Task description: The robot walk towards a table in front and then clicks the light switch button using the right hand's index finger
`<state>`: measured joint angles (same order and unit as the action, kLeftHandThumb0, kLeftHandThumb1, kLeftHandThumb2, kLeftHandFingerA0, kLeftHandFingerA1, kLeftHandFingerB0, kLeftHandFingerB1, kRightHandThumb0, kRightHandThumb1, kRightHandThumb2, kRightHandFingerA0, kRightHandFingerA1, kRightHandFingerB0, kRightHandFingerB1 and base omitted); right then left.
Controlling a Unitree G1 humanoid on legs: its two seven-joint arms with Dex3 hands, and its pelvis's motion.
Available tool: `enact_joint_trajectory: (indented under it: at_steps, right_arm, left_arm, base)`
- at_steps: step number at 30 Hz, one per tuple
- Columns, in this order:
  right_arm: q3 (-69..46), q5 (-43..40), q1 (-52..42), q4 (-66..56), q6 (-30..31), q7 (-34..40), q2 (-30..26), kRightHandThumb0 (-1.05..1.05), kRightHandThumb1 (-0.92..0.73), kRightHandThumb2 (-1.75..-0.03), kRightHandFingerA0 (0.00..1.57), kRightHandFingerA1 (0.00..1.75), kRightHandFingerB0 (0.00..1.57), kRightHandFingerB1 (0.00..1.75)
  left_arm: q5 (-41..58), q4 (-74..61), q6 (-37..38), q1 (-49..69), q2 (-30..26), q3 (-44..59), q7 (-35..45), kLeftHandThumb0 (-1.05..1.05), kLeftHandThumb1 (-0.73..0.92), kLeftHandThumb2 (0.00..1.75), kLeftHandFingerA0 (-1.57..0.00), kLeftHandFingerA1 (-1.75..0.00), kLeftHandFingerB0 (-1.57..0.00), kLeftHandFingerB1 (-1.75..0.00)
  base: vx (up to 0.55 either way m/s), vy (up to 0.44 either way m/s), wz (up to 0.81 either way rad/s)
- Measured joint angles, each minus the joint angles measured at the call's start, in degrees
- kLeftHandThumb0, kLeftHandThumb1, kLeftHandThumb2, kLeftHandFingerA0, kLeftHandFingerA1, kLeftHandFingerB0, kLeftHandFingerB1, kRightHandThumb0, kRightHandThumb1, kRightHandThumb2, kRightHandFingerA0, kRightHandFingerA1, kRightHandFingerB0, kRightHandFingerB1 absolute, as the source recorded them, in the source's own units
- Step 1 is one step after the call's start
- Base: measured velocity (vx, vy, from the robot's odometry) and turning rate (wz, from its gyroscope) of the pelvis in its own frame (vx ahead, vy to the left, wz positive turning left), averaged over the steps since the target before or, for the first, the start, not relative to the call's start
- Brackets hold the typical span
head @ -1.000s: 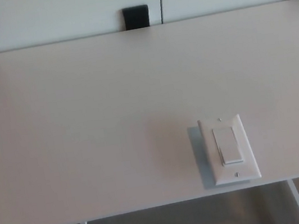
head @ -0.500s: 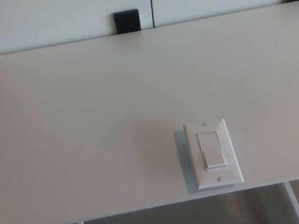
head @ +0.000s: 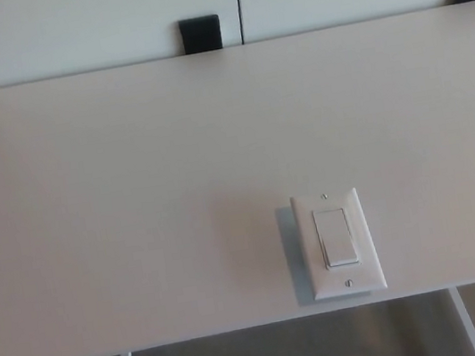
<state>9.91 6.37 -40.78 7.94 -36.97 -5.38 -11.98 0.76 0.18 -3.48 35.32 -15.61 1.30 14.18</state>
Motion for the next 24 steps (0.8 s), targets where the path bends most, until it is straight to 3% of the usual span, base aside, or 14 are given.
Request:
enact_joint_trajectory:
  at_steps: [11, 21, 22, 23, 24]
  right_arm:
    - [0.5, -2.2, -13.1, -26.9, -1.5, -1.6, -1.9, -0.57, -0.66, -0.61, 0.54, 0.37, 0.54, 0.37]
    - [-5.6, 0.5, -12.3, -37.6, -8.8, 0.4, 3.6, -0.58, -0.71, -0.61, 0.54, 0.37, 0.54, 0.37]
    - [-5.7, 0.7, -12.3, -37.6, -9.1, 0.4, 3.8, -0.57, -0.71, -0.62, 0.5, 0.35, 0.53, 0.36]
    - [-6.2, 1.1, -12.1, -37.8, -9.4, 0.5, 4.2, -0.62, -0.66, -0.9, 0.08, 0.4, 0.23, 0.43]
    - [-6.6, 1.8, -11.6, -38.0, -9.4, 0.7, 4.6, -0.56, -0.81, -0.65, 0.13, 0.23, 0.28, 0.3]
  left_arm:
    - [-0.6, -4.7, 0.0, 2.6, -0.8, -2.3, 0.9, -0.26, 0.74, 0.61, -0.43, -0.39, -0.33, -0.33]
    - [-0.4, -6.3, -0.5, 2.4, -2.0, -2.7, 3.0, -0.25, 0.75, 0.62, -0.42, -0.39, -0.33, -0.33]
    - [-0.3, -6.3, -0.6, 2.4, -2.0, -2.7, 3.1, -0.26, 0.74, 0.62, -0.43, -0.39, -0.33, -0.33]
    - [-0.4, -6.4, -0.6, 2.4, -2.1, -2.7, 3.2, -0.27, 0.75, 0.64, -0.44, -0.4, -0.34, -0.34]
    - [-0.4, -6.5, -0.6, 2.5, -2.1, -2.7, 3.2, -0.27, 0.75, 0.64, -0.44, -0.41, -0.35, -0.34]
  base:
    - [0.0, 0.0, 0.0]
    - [0.0, 0.0, 0.0]
    - [0.0, 0.0, 0.0]
    - [0.0, 0.0, 0.0]
    - [0.0, 0.0, 0.0]
